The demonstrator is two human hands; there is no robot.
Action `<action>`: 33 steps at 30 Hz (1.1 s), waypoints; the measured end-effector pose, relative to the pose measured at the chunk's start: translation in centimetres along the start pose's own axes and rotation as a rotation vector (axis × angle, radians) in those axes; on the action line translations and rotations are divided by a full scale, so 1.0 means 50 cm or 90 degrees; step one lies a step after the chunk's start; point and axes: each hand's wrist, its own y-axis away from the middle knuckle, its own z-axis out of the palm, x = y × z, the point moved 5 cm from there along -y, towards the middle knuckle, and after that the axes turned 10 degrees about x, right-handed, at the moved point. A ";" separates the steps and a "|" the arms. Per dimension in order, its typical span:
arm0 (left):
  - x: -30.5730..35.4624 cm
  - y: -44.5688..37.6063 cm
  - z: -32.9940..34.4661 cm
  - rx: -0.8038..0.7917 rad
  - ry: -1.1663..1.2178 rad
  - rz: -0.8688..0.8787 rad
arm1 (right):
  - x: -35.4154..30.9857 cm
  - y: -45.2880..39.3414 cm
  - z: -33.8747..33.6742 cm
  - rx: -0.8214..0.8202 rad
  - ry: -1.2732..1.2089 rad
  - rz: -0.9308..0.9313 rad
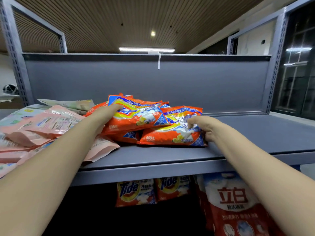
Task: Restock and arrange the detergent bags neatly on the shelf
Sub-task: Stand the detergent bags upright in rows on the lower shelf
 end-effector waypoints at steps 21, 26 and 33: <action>0.037 0.265 -0.045 0.380 -0.049 0.403 | -0.023 0.165 -0.197 0.469 0.004 -0.355; 0.005 0.341 -0.067 0.463 0.059 0.423 | 0.022 0.226 -0.232 0.483 -0.081 -0.392; -0.061 0.443 -0.079 0.442 0.169 0.463 | 0.102 0.277 -0.264 0.402 -0.202 -0.463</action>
